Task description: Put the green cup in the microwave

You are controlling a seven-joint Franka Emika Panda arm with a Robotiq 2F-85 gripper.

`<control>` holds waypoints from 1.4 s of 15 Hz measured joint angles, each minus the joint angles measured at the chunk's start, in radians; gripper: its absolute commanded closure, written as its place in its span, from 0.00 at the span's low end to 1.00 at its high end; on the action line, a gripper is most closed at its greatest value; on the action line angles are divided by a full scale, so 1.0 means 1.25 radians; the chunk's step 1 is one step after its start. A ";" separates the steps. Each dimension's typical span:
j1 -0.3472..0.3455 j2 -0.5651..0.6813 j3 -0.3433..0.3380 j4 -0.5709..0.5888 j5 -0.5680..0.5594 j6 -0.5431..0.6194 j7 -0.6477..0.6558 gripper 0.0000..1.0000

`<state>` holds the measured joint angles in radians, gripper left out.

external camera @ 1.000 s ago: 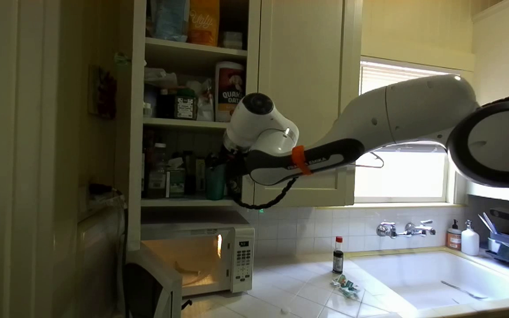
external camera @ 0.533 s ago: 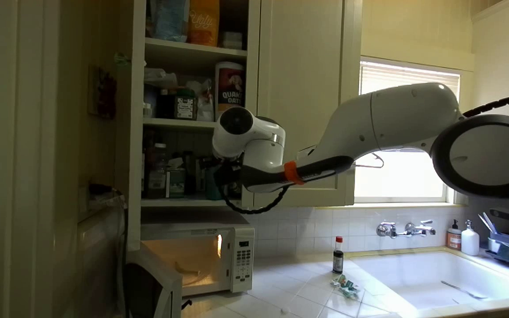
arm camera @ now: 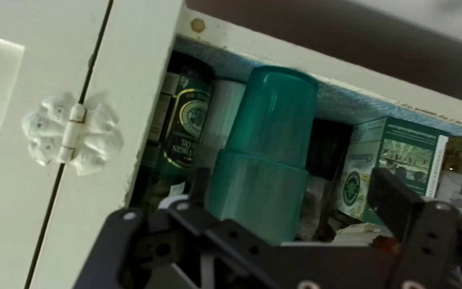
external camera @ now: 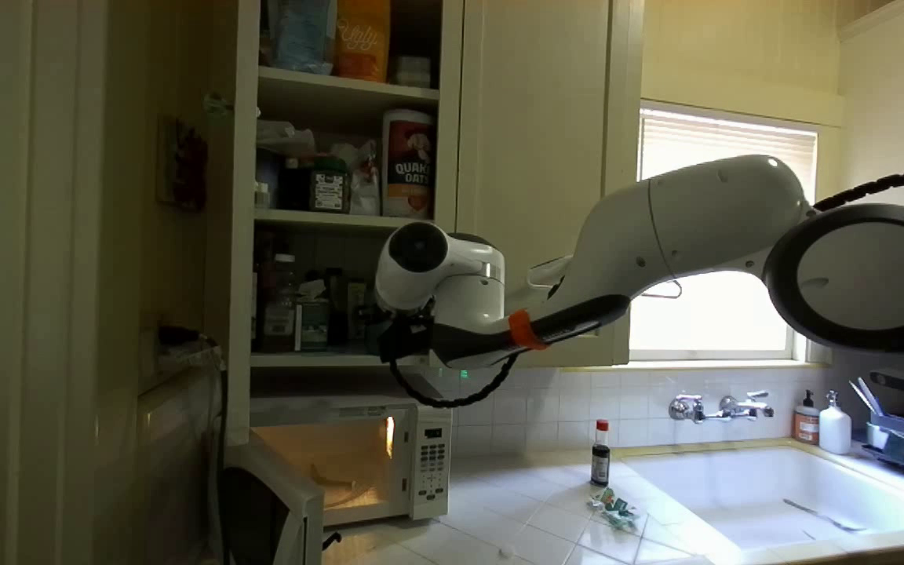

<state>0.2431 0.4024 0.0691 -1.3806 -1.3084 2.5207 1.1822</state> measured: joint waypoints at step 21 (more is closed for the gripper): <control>-0.023 0.096 -0.042 0.121 -0.137 0.099 0.266 0.00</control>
<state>0.2141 0.5223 0.0167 -1.2297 -1.4803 2.6444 1.5152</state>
